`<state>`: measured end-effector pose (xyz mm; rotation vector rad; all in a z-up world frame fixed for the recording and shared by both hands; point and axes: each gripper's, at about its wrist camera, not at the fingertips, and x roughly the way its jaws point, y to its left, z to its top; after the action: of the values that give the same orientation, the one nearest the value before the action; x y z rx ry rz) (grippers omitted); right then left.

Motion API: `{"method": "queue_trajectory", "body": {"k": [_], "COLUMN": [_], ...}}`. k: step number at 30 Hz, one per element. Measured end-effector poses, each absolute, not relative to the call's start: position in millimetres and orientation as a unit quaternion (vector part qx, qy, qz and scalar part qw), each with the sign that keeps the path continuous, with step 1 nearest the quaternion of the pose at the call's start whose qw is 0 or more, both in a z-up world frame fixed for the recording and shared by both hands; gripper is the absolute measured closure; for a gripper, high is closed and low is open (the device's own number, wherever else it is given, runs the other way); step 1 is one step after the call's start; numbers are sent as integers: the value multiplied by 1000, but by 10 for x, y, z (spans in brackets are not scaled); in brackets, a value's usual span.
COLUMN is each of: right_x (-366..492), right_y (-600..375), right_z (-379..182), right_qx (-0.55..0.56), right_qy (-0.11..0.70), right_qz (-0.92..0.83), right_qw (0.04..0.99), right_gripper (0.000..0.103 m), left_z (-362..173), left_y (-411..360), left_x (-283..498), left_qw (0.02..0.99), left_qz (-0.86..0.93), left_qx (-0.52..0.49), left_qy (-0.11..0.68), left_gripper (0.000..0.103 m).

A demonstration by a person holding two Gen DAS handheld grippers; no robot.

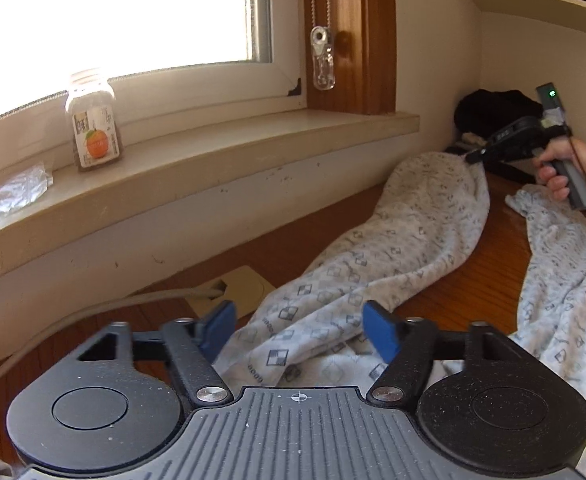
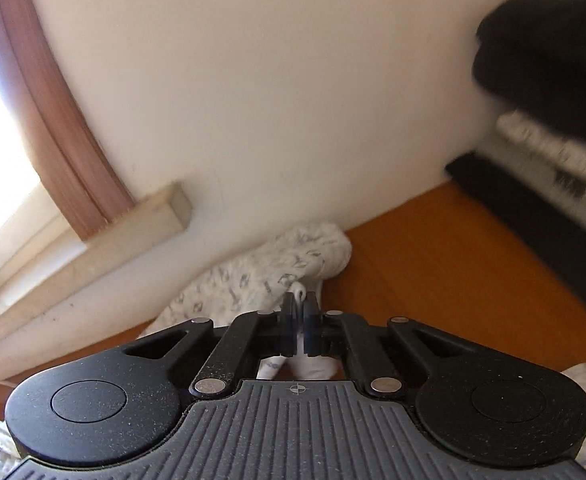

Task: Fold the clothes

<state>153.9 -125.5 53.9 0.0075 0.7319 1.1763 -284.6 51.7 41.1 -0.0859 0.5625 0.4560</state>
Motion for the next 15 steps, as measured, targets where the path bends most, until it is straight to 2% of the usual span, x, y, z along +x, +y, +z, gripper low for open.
{"method": "queue_trajectory", "body": {"k": [5,7,9,10,15], "right_x": [1542,1562,1567,1565,1537], "right_y": [-1521,-1649,-1804,-1879,-2209], "right_z": [827,970,1120,1193,1568], "right_qx": [4,10,14,15,16], "right_qy": [305,292,278,272,238], "right_qz": [538,538,541,543,548], "right_qw": [786,791,794,795,801], "right_gripper": [99,99,100,100,100], "left_z": [341,326,322,347,614], "left_y": [461,468,488,482,486], "left_x": [-2785,-2791,-2800,-2817,-3044], "left_qw": [931,933,936,940,968], "left_qz": [212,204,193,190,166], "left_qx": [-18,-21,-30,-33,-78], "left_qy": [297,296,291,280,173], "left_gripper": [35,51,86,92,94]}}
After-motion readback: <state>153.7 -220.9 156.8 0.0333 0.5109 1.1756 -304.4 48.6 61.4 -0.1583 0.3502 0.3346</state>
